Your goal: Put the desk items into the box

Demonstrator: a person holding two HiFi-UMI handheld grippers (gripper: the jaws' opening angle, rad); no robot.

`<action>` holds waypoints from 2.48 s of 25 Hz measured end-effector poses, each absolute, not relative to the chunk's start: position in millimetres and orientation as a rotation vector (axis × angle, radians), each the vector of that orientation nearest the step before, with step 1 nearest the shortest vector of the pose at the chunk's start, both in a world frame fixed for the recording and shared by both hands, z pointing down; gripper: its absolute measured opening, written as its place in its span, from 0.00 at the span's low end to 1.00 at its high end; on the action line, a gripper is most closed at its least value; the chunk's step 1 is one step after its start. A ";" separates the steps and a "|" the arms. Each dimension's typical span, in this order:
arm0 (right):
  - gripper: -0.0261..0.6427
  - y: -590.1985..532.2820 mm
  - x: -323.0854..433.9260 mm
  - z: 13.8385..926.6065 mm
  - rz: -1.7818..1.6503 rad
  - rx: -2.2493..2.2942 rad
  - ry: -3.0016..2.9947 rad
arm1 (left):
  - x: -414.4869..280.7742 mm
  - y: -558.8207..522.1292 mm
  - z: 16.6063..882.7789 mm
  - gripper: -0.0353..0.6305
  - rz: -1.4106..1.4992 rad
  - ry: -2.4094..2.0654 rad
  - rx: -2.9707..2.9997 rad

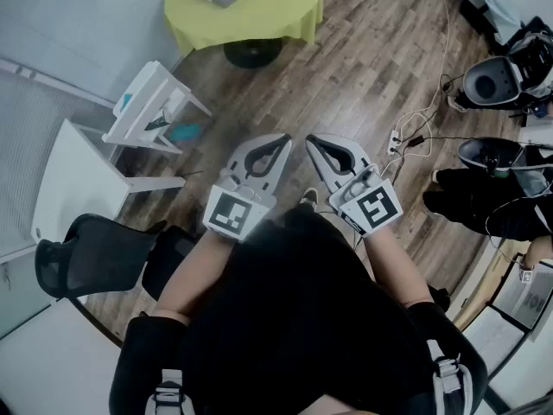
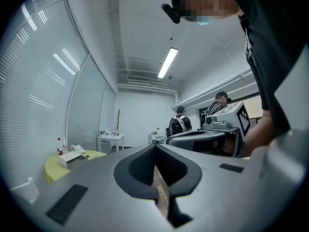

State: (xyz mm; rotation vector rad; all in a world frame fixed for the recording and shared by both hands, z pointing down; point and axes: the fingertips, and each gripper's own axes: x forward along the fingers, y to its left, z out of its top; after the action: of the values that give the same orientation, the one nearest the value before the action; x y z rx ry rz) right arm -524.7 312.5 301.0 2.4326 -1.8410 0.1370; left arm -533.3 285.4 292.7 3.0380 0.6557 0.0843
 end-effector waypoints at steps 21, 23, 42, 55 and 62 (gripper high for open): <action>0.06 349.4 -492.3 296.2 0.098 2.428 -1.902 | -499.9 321.7 292.7 0.06 0.088 0.591 3.069; 0.06 354.8 -483.8 296.8 0.100 2.425 -1.918 | -492.6 327.2 292.1 0.06 0.082 0.571 3.072; 0.06 381.9 -416.1 303.8 0.145 2.319 -2.039 | -426.9 351.6 295.9 0.06 0.111 0.394 3.104; 0.06 302.4 -331.3 305.6 0.147 2.313 -1.980 | -342.0 272.5 304.0 0.06 0.084 0.421 3.083; 0.06 239.6 -289.4 302.4 0.168 2.359 -1.949 | -299.6 210.2 298.4 0.06 0.052 0.450 3.074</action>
State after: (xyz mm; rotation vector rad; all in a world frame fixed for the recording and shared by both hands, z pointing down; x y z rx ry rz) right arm -289.4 239.6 302.4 2.3593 -1.9494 0.1683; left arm -299.6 210.2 298.4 3.0740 0.4504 0.0525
